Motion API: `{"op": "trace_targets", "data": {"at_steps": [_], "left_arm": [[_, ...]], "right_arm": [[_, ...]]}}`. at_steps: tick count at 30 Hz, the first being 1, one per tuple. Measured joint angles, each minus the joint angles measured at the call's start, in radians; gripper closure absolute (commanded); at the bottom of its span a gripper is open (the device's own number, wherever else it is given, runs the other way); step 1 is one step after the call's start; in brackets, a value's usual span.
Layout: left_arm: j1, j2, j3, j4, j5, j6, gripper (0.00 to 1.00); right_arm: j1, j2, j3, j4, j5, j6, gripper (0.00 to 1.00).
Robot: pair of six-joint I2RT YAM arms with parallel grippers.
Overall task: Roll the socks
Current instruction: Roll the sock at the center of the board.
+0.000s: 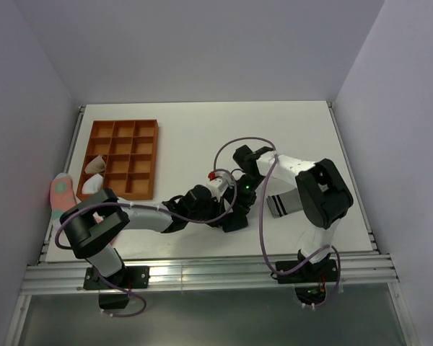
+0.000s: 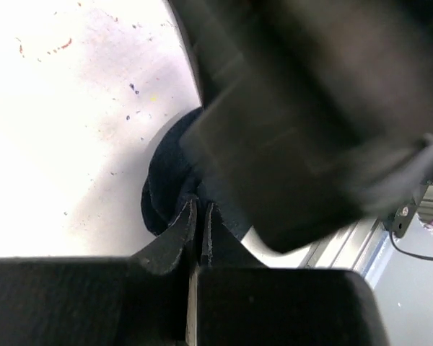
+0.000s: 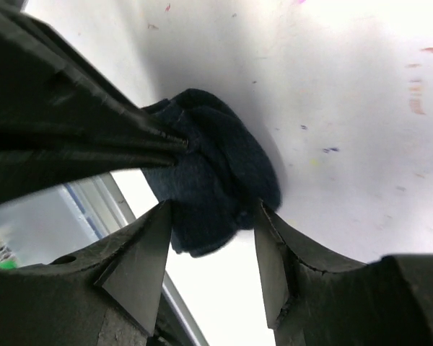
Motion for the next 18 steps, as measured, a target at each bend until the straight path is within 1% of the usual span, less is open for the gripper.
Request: {"op": "trace_targets", "data": {"at_steps": [9,14,18], "left_arm": [[0.018,0.024,0.013,0.007,0.038,-0.008,1.0],[0.024,0.036,0.028,-0.005,0.056,-0.019,1.0],[0.025,0.051,0.049,-0.018,0.068,-0.024,1.0]], "right_arm": [[-0.087,-0.091,-0.034,0.019,-0.05,-0.072,0.44],[-0.137,-0.191,-0.077,0.038,-0.066,-0.116,0.47],[-0.163,-0.322,-0.179,0.092,-0.041,-0.163,0.48]]}}
